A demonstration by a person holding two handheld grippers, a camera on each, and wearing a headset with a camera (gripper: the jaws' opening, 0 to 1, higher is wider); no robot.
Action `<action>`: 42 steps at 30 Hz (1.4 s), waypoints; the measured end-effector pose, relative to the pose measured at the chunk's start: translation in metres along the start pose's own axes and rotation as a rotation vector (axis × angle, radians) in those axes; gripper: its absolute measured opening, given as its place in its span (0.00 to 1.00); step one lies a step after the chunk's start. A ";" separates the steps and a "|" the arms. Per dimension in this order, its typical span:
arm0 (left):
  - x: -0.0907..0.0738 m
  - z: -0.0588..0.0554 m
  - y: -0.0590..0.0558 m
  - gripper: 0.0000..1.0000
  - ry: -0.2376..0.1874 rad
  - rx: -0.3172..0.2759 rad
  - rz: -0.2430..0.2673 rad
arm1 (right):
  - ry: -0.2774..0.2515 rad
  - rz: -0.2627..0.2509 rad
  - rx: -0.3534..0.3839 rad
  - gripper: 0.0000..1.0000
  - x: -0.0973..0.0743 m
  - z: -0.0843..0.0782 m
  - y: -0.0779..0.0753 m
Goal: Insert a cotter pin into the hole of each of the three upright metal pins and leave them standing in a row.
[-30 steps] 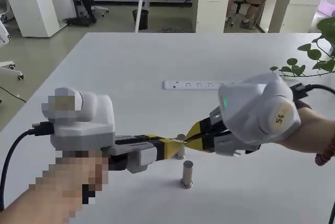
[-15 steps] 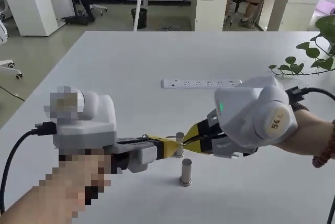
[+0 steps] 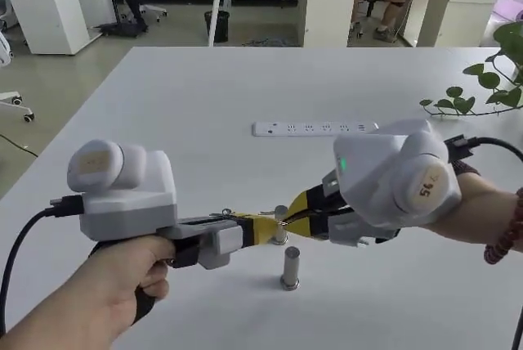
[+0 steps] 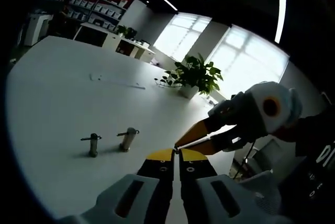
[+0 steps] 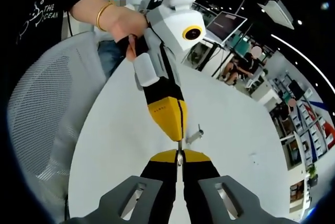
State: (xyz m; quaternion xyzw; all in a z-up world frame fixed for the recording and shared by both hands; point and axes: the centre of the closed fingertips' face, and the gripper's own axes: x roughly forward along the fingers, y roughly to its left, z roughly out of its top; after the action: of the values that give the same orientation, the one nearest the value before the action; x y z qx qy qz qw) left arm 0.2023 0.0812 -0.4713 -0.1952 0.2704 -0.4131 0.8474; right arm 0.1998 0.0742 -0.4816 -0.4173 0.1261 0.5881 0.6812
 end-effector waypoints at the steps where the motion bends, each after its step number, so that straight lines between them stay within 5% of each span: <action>1: 0.000 0.000 0.000 0.00 0.002 0.002 0.000 | -0.005 0.006 0.023 0.00 0.000 0.000 0.001; 8: 0.001 -0.002 0.000 0.00 0.008 -0.010 -0.004 | -0.042 0.037 0.169 0.00 0.000 -0.002 0.003; 19: -0.006 -0.014 0.007 0.00 0.062 0.165 0.009 | -0.175 0.125 0.584 0.05 -0.006 -0.013 0.008; 29: -0.009 -0.024 0.005 0.00 0.089 0.274 -0.048 | -0.261 0.212 0.752 0.09 -0.006 -0.011 0.025; 42: -0.015 -0.040 -0.006 0.00 0.095 0.323 -0.134 | -0.297 0.314 0.809 0.10 -0.003 -0.014 0.048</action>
State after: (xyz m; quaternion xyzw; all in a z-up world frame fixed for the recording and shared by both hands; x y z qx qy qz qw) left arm 0.1663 0.0850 -0.4944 -0.0544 0.2267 -0.5154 0.8246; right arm 0.1602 0.0599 -0.5084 -0.0050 0.3083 0.6413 0.7026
